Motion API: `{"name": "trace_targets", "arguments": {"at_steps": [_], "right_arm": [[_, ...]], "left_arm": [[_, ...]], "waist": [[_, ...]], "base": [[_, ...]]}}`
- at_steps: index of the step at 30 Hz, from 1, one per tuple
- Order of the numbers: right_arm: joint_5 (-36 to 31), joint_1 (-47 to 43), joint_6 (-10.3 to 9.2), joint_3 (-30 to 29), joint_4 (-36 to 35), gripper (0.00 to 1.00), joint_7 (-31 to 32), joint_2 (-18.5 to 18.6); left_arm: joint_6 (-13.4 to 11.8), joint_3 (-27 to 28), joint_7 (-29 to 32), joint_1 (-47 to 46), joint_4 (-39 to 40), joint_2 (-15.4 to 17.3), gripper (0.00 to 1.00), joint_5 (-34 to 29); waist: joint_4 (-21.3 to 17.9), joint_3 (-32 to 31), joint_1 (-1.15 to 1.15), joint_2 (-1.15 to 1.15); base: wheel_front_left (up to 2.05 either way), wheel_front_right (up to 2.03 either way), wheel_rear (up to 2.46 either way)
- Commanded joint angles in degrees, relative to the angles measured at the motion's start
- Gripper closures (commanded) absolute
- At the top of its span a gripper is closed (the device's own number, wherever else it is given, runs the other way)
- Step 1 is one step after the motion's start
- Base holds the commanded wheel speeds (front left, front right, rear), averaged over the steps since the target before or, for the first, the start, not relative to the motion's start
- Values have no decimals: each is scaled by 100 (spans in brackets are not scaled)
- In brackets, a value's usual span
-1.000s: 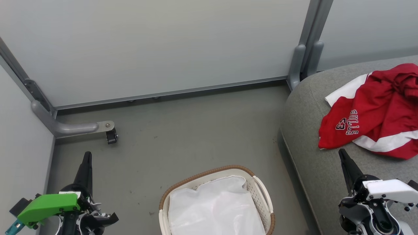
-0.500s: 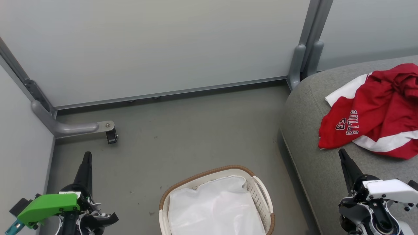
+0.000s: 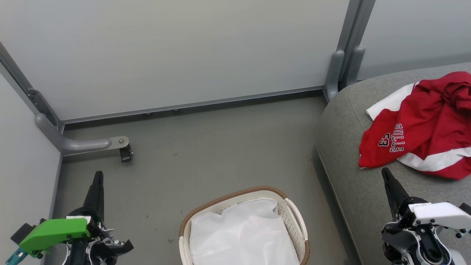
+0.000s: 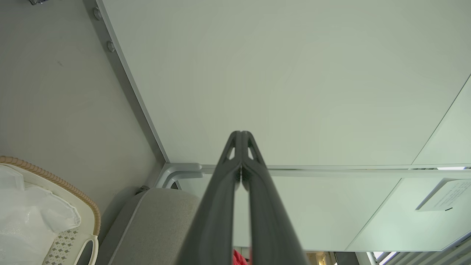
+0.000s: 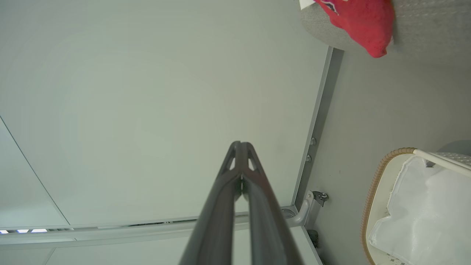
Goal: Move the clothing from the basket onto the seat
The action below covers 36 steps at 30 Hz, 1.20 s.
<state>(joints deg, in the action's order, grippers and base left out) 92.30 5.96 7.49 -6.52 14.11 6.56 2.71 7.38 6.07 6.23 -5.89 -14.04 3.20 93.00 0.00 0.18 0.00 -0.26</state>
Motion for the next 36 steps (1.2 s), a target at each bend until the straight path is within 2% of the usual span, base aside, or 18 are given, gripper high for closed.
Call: {"name": "trace_targets", "arguments": {"at_steps": [1, 36], "right_arm": [[22, 49, 0, -11, -19, 100, 15, 32], [22, 49, 0, -10, -19, 100, 14, 31]], "left_arm": [[20, 25, 15, -61, 7, 0, 100, -49], [20, 43, 22, -64, 6, -12, 100, -56]], "waist": [[0, 0, 0, 26], [0, 0, 0, 26]], "base": [[0, 0, 0], [0, 0, 0]]}}
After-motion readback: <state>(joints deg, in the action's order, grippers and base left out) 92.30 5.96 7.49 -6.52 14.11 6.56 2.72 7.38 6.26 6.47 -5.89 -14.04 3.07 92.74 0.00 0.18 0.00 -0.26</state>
